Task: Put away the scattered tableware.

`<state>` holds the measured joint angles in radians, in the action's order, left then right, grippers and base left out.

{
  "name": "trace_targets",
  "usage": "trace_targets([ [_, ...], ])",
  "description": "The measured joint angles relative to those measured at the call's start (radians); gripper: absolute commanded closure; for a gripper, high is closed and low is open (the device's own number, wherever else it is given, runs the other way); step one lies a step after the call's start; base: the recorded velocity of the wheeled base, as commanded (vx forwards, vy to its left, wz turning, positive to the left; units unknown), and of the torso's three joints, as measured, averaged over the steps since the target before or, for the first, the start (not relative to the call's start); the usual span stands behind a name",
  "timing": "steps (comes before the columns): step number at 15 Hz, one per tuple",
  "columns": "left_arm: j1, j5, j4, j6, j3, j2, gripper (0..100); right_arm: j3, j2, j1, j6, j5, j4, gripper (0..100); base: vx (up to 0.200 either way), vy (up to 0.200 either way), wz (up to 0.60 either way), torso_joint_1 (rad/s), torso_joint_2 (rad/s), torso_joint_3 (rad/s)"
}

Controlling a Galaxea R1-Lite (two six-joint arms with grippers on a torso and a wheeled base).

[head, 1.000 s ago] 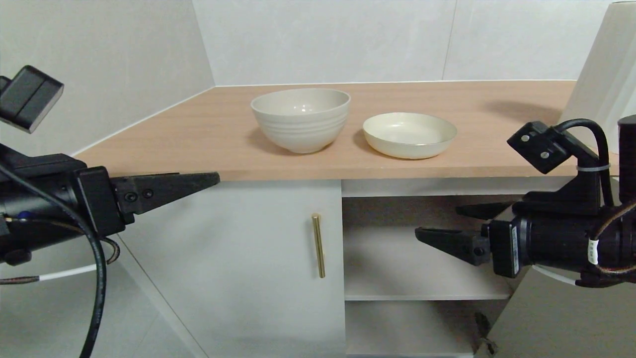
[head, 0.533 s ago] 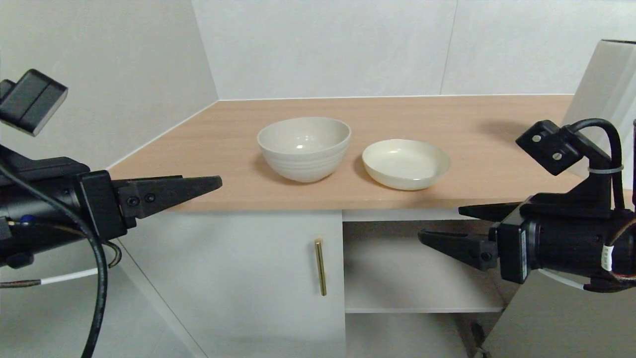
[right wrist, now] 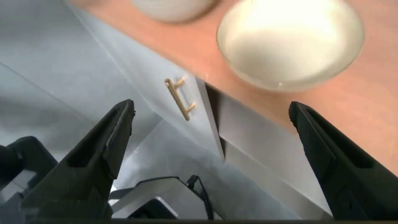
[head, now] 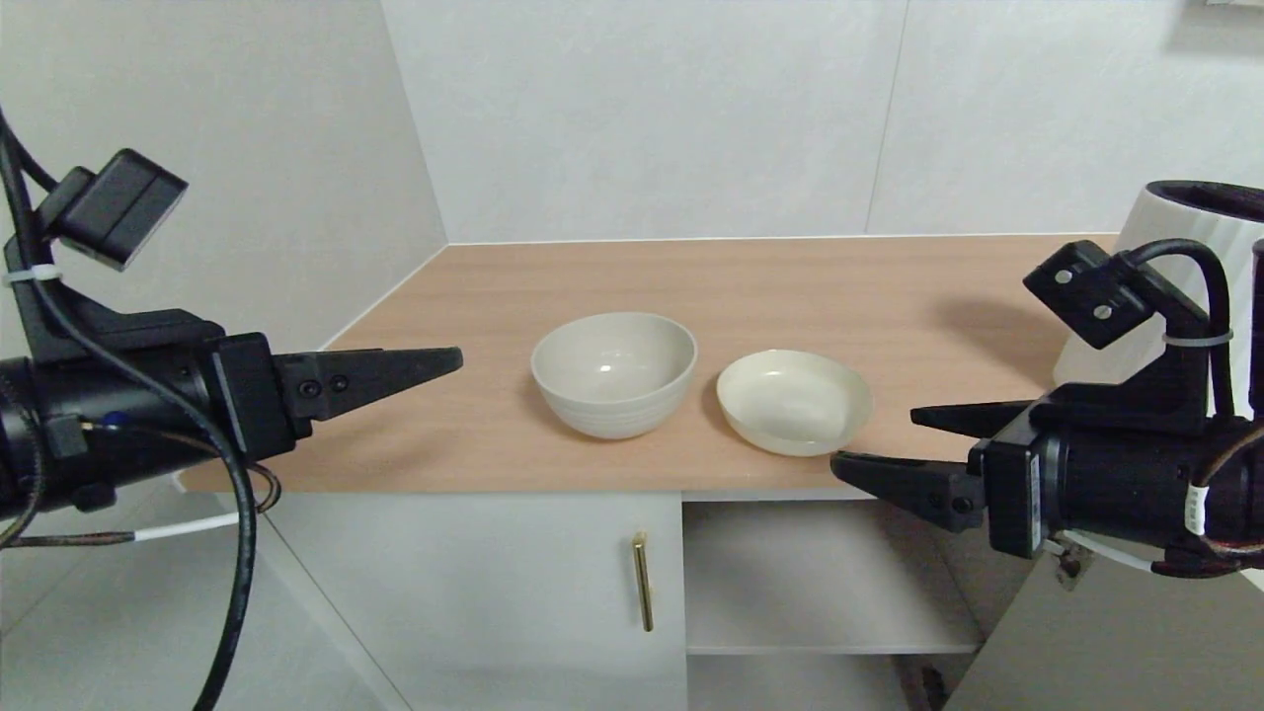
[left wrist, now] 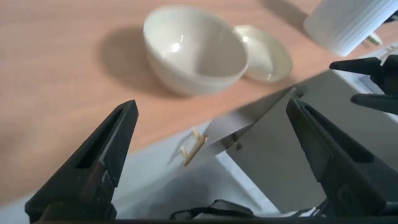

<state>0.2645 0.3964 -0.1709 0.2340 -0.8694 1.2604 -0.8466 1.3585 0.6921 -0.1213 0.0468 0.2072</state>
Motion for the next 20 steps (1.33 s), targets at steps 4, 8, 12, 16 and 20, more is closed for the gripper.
trace_targets([
  [4, -0.002, -0.015, -0.014, -0.002, -0.058, 0.078, 0, -0.002, 0.055, -0.029, 0.000, -0.010, 0.120, 0, 0.000, 0.000, 0.00, 0.034, -0.08, -0.040],
  [8, -0.004, -0.026, 0.070, -0.001, -0.097, 0.116, 0, -0.117, 0.144, -0.059, -0.061, -0.130, 0.015, 0, 0.000, 0.000, 0.00, 0.000, 0.00, 0.000],
  [12, 0.015, -0.108, 0.076, 0.054, -0.124, 0.166, 0, -0.257, 0.223, -0.077, -0.197, -0.197, -0.107, 0, 0.000, 0.000, 0.00, 0.000, 0.00, 0.000],
  [16, 0.086, -0.355, 0.076, 0.171, -0.185, 0.259, 0, -0.303, 0.293, -0.087, -0.201, -0.311, -0.107, 0, 0.000, 0.000, 0.00, 0.000, 0.00, 0.000],
  [20, 0.164, -0.451, 0.076, 0.266, -0.239, 0.370, 0, -0.313, 0.325, -0.100, -0.201, -0.340, -0.107, 0, 0.000, 0.000, 0.00, 0.000, 0.00, 0.000],
])
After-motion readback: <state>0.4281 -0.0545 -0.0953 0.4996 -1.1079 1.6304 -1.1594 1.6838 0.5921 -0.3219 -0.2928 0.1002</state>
